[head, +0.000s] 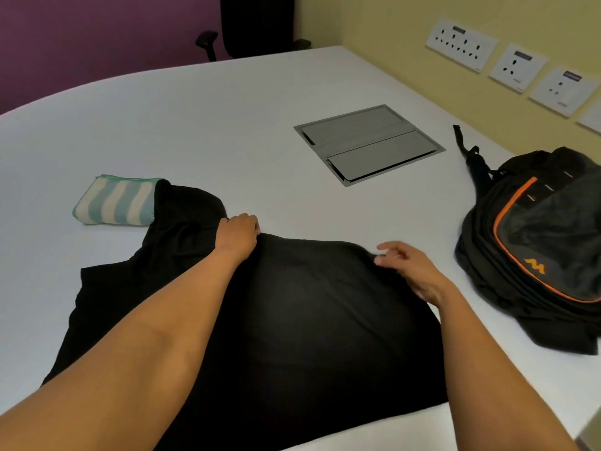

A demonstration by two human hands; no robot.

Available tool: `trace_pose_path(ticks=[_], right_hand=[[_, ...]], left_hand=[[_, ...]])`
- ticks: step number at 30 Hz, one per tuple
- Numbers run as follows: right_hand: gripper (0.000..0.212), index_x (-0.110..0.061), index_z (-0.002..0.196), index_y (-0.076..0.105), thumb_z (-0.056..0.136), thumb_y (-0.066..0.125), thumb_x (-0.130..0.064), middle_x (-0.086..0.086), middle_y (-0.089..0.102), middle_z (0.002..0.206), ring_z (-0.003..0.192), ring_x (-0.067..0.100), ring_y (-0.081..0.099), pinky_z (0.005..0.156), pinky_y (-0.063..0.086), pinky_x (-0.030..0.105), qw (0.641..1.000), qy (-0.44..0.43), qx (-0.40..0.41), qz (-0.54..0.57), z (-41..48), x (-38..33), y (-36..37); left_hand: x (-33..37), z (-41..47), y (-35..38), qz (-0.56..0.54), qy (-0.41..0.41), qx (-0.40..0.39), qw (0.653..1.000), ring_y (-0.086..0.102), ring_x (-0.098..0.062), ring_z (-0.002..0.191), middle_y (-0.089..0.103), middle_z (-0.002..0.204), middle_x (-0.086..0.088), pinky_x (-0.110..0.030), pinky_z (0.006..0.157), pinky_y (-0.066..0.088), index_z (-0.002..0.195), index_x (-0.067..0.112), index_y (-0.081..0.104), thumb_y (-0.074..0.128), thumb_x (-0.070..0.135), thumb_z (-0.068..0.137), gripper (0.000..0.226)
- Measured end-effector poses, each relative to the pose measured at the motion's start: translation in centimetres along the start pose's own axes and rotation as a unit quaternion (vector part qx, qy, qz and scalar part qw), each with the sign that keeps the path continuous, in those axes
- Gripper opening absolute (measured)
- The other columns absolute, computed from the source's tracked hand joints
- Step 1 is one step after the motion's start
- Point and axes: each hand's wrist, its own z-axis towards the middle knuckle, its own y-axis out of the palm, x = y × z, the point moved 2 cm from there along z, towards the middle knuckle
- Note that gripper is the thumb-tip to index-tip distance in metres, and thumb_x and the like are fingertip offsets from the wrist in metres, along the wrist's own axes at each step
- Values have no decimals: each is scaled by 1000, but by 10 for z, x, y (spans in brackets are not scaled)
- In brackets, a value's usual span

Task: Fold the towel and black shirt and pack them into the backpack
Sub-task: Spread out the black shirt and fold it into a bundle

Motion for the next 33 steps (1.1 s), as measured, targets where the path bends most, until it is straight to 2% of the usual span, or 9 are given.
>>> trace_pose_path(ticks=[4,8,12,15,19,24,26,29,33], right_hand=[[27,-18,106,61,81,70,-9,-5,58,100,87,5,54,72,44,17,950,221,-207,-81,-28,16,-23],[33,-18,106,60,77,76,-15,-1,57,89,75,6,52,67,44,17,941,244,-183,-146,-28,16,-34],[49,-14,99,65,82,58,-59,-1,55,82,62,8,41,57,38,17,931,268,-124,-212,-18,8,-24],[63,-10,80,63,73,57,-72,5,53,71,57,15,39,59,33,24,891,289,-98,-336,-6,3,-21],[40,-12,71,55,85,62,-48,-3,48,47,53,12,36,57,31,22,867,308,-97,-379,-3,-14,-9],[64,-5,128,46,88,55,-54,5,61,115,91,19,55,97,43,34,845,340,-102,-400,-7,-14,6],[59,0,132,44,91,58,-40,9,58,127,82,16,56,101,43,33,851,342,-97,-387,-8,-15,9],[16,-1,96,59,93,57,-16,11,62,110,80,18,58,86,45,28,863,317,-47,-390,1,-20,1],[14,-2,76,57,89,59,-8,12,65,84,74,22,64,70,52,30,865,268,53,-421,11,-37,-15]], left_hand=[[1,-7,2,-4,-25,7,1000,58,-23,90,64,101,-5,-31,87,34,102,14,58,40,6,93,22],[4,-13,3,-12,-26,5,1000,59,-25,90,66,99,-6,-33,86,36,108,12,55,40,11,96,19],[10,-23,9,-48,13,-25,998,60,-23,96,66,103,-3,-35,94,36,112,15,52,47,24,97,19],[13,-33,15,-59,31,-31,997,58,-20,100,64,108,-1,-35,97,34,109,18,55,53,27,94,17],[20,-41,24,-51,90,-51,993,49,-18,120,54,130,2,-36,104,31,123,23,54,53,27,94,29],[25,-39,23,-7,136,-51,989,43,-18,125,51,134,4,-34,105,30,129,26,54,47,28,98,32],[27,-37,22,-2,133,-45,990,46,-17,119,56,126,4,-32,103,30,120,25,59,48,29,97,26],[30,-35,17,-12,130,-22,991,50,-17,110,60,116,3,-32,101,31,111,22,63,48,28,97,21],[27,-36,12,-57,118,31,991,54,-17,104,63,110,2,-31,98,33,107,20,64,48,27,97,20]])
